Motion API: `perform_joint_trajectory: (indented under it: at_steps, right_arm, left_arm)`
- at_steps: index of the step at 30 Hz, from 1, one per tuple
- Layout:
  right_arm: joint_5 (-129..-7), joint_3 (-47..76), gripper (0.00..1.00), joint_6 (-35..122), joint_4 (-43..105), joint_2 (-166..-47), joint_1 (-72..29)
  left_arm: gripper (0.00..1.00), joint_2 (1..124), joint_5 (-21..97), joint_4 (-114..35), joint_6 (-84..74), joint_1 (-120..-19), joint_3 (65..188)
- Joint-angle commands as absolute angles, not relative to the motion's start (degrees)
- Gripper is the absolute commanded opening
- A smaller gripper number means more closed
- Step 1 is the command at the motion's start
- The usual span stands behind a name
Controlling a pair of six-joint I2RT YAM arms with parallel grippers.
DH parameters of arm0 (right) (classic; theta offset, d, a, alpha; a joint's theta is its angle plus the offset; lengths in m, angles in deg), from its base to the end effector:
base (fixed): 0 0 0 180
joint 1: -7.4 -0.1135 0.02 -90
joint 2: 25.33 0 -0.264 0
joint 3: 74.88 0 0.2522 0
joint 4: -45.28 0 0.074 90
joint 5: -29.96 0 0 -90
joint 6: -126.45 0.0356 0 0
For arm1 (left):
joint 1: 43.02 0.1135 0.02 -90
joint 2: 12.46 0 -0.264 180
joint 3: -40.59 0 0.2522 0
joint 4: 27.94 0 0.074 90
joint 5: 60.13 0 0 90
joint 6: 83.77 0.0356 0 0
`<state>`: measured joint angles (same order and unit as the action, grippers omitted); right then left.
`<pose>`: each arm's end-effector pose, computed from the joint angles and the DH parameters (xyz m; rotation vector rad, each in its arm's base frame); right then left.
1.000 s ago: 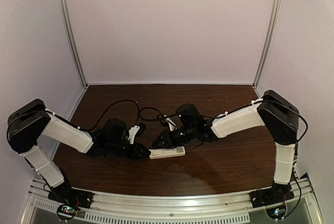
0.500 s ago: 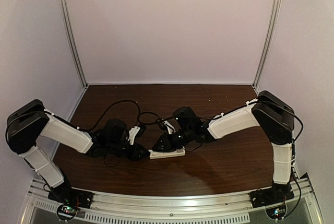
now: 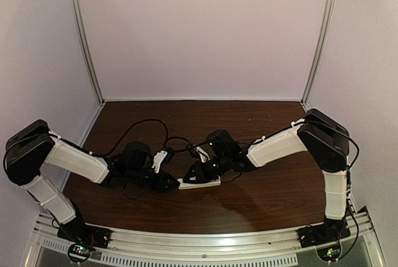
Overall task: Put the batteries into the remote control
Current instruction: Press the battery cover onto the remote control.
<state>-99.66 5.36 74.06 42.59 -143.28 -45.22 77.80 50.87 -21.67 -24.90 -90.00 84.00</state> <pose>0.2372 0.3479 0.1267 -0.7640 2.5061 1.5031 0.1784 -0.2099 0.1237 0.5508 2.4243 -1.0747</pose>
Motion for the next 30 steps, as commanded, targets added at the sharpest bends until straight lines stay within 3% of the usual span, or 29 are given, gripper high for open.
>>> perform_joint_trajectory:
  at_steps: [1,6,30]
  right_arm:
    - [-98.0,4.4,0.14,73.2,40.7,-145.2,-45.3]
    - [-97.8,4.2,0.12,73.0,40.1,-145.2,-45.4]
    - [-97.2,2.4,0.08,72.1,39.1,-144.3,-44.6]
  left_arm:
    - [0.18,74.8,48.8,-20.9,-25.8,-90.1,82.8]
    - [0.22,73.3,45.7,-21.9,-29.0,-88.8,82.5]
    - [0.10,82.6,47.2,-19.9,-29.1,-90.9,87.1]
